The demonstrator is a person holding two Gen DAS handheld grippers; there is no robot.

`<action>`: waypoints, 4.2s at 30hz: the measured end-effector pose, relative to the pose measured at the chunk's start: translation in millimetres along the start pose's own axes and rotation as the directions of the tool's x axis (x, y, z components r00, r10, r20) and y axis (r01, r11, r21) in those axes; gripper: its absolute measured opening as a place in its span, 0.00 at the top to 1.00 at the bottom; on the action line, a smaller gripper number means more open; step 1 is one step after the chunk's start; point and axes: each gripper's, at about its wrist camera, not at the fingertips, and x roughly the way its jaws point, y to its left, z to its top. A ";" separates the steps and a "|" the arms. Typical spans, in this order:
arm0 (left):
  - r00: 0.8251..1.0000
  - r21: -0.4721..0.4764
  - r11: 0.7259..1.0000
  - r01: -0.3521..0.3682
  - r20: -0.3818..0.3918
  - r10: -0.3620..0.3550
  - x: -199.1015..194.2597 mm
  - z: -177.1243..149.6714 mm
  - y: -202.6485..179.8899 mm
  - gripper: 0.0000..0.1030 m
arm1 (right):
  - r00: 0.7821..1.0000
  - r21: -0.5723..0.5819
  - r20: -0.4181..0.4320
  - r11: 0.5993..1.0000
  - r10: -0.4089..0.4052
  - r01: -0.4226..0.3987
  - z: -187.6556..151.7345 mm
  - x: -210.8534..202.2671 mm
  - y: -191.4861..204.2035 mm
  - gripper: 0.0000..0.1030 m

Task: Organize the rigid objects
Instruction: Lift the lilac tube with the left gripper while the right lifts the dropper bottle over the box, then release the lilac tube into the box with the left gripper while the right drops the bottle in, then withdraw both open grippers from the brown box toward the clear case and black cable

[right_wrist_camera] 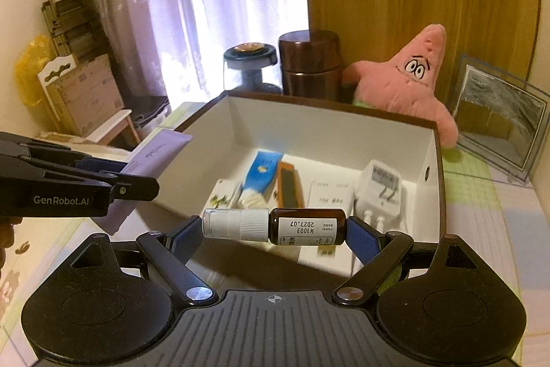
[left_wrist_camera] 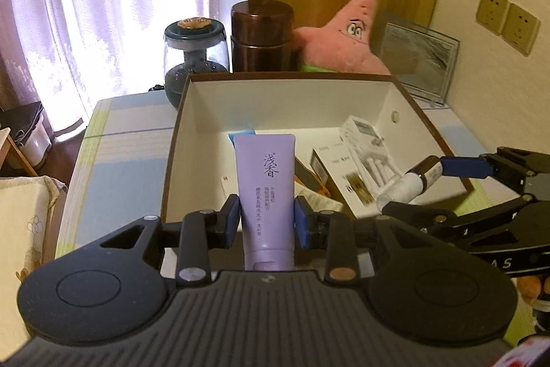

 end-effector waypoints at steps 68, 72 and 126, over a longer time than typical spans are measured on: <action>0.996 -0.007 1.000 -0.001 -0.094 0.000 99.0 48.2 23.8 0.69 | 0.997 0.230 -0.064 0.972 -0.044 0.058 40.9 84.2 -59.7 0.17; 0.997 -0.032 0.999 0.015 -0.076 -0.018 79.1 40.0 23.9 0.69 | 0.999 0.242 -0.033 0.969 -0.040 0.047 35.2 63.4 -54.4 0.17; 0.994 -0.048 0.999 0.020 -0.108 -0.025 -59.0 -103.9 9.1 0.65 | 0.995 0.146 -0.099 0.989 0.005 0.010 -72.5 -61.2 55.4 0.17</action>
